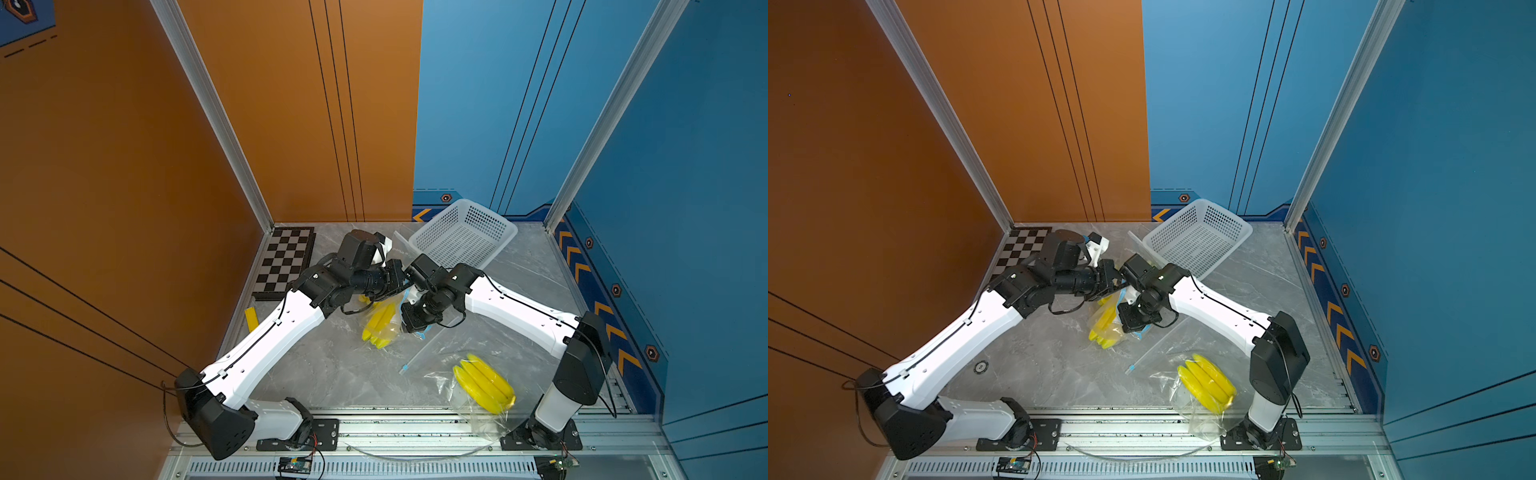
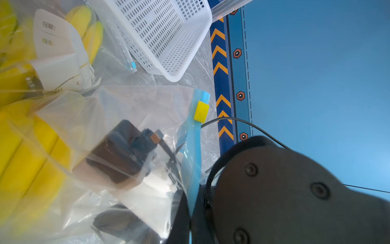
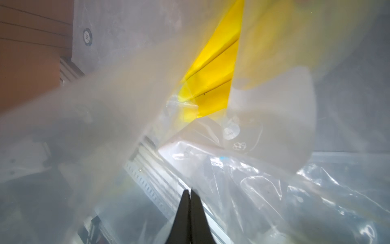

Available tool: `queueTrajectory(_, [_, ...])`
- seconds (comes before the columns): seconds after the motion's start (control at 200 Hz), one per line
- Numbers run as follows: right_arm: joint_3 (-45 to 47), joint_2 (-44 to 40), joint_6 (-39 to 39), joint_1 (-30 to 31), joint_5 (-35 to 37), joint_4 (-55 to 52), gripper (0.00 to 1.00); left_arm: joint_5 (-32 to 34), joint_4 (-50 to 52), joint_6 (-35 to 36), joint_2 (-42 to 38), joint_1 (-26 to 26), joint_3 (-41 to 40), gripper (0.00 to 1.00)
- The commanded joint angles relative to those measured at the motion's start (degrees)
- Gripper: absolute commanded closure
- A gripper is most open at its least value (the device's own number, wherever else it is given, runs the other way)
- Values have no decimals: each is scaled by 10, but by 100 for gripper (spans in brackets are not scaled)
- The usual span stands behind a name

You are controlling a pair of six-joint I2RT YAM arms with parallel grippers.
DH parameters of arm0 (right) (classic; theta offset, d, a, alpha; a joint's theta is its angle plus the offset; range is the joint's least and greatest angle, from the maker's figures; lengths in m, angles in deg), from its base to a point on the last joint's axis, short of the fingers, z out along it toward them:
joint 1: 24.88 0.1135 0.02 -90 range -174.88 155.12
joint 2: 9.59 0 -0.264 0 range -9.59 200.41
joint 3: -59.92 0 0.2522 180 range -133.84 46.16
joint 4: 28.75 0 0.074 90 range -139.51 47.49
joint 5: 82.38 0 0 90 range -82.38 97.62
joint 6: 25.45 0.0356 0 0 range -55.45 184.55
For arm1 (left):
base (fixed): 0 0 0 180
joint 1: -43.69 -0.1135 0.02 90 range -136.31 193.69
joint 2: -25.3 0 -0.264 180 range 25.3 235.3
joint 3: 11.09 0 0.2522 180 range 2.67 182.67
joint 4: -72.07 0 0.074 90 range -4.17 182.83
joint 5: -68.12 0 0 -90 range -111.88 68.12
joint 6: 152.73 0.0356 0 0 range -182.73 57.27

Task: Open the zip-top bag and take out the banana
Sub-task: Adjust the zipper food storage bag at the center of the board.

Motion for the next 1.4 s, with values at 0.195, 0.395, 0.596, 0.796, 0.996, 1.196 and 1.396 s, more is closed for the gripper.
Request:
queueTrajectory(0.195, [111,-86,320,-45,10,249,100,10,-11,4,38,86,62,100])
queueTrajectory(0.395, [161,-118,342,-57,16,299,100,6,4,10,49,83,93,100])
queueTrajectory(0.596, [28,-87,89,-55,175,-145,100,-4,36,37,42,36,105,100])
queueTrajectory(0.796, [-6,-109,8,-61,282,-287,100,2,37,43,72,67,115,100])
queueTrajectory(0.996, [-39,-81,40,-18,219,-195,100,10,41,43,66,74,121,100])
queueTrajectory(1.196, [-198,48,48,55,162,-180,100,24,119,48,-61,-20,89,100])
queueTrajectory(1.396, [-122,47,85,53,123,-87,100,22,145,41,-74,-25,84,100])
